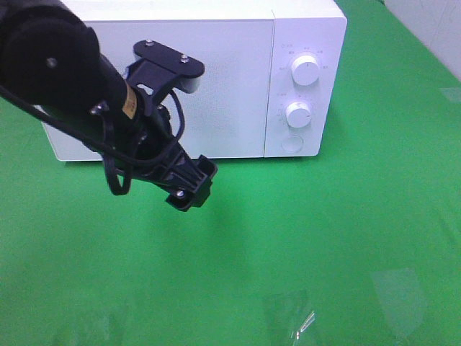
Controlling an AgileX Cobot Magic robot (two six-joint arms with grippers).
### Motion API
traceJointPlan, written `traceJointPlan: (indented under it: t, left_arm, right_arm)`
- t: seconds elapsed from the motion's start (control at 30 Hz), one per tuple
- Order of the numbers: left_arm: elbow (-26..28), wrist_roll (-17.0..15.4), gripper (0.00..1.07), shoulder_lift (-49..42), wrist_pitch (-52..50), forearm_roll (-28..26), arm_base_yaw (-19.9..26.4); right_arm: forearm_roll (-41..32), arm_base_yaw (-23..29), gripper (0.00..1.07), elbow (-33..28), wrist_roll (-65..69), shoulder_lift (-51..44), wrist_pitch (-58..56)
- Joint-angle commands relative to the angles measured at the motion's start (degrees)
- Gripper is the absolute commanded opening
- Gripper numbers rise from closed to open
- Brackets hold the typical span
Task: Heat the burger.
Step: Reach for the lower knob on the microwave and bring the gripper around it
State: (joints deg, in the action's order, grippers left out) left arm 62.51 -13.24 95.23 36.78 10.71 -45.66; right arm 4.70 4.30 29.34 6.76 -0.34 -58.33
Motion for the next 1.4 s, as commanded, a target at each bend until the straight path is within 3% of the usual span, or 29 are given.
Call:
traceJointPlan:
  t: [0.03, 0.13, 0.2, 0.23, 0.27, 0.37, 0.43, 0.53, 0.57, 0.6, 0.63, 0.77, 0.8, 0.9, 1.0, 1.1, 1.17, 1.4]
  left_arm:
    - [0.4, 0.3, 1.02, -5.3, 7.7, -0.7, 3.0]
    - [0.4, 0.4, 1.02, -7.7, 11.1, -0.9, 5.4]
    - [0.4, 3.2, 1.02, -10.9, 15.1, -3.0, 9.9]
    - [0.4, 3.2, 1.02, -10.9, 15.1, -3.0, 9.9]
    - [0.4, 6.0, 1.02, -13.5, 17.3, -5.4, 13.5]
    - [0.4, 8.5, 1.02, -15.6, 18.9, -7.8, 16.7]
    - [0.4, 13.2, 1.02, -19.7, 22.1, -11.9, 25.7]
    - [0.3, 14.4, 1.02, -20.6, 22.8, -12.4, 27.4]
    - [0.2, 16.0, 1.02, -22.5, 24.6, -12.8, 31.6]
    - [0.2, 16.0, 1.02, -22.5, 24.6, -12.8, 31.6]
    - [-0.7, 17.0, 1.02, -24.4, 25.3, -13.2, 35.0]
    - [-3.6, 18.0, 1.02, -27.7, 25.1, -14.2, 39.4]
    - [-8.1, 18.3, 1.02, -31.7, 24.0, -15.2, 42.7]
    - [-9.9, 18.3, 1.02, -32.8, 23.5, -15.2, 43.1]
    - [-16.0, 18.2, 1.02, -38.6, 23.0, -15.3, 43.7]
    - [-18.6, 18.2, 1.02, -41.4, 23.3, -15.4, 43.7]
    - [-23.3, 18.2, 1.02, -48.0, 23.3, -15.2, 43.7]
    - [-28.1, 18.3, 1.02, -57.1, 23.0, -14.6, 43.7]
  right_arm:
    - [0.2, -0.2, 0.76, -0.1, -0.2, -1.3, 0.8]
    - [0.2, -0.2, 0.76, -0.1, -0.2, -1.3, 0.8]
    - [0.2, -0.2, 0.76, -0.1, -0.2, -1.3, 0.8]
    - [0.2, -0.2, 0.76, -0.1, -0.2, -1.3, 0.8]
    - [0.2, -0.2, 0.76, -0.1, -0.2, -1.3, 0.8]
    - [0.2, -0.2, 0.76, -0.1, -0.2, -1.3, 0.8]
    - [0.2, -0.2, 0.76, -0.1, -0.2, -1.3, 0.8]
    - [0.2, -0.2, 0.76, -0.1, -0.2, -1.3, 0.8]
    - [0.2, -0.2, 0.76, -0.1, -0.2, -1.3, 0.8]
    - [0.2, -0.2, 0.76, -0.1, -0.2, -1.3, 0.8]
    - [0.2, -0.2, 0.76, -0.1, -0.2, -1.3, 0.8]
    - [0.2, -0.2, 0.76, -0.1, -0.2, -1.3, 0.8]
    - [0.2, -0.2, 0.76, -0.1, -0.2, -1.3, 0.8]
    - [0.2, -0.2, 0.76, -0.1, -0.2, -1.3, 0.8]
    - [0.2, -0.2, 0.76, -0.1, -0.2, -1.3, 0.8]
    - [0.2, -0.2, 0.76, -0.1, -0.2, -1.3, 0.8]
    - [0.2, -0.2, 0.76, -0.1, -0.2, -1.3, 0.8]
    - [0.2, -0.2, 0.76, -0.1, -0.2, -1.3, 0.8]
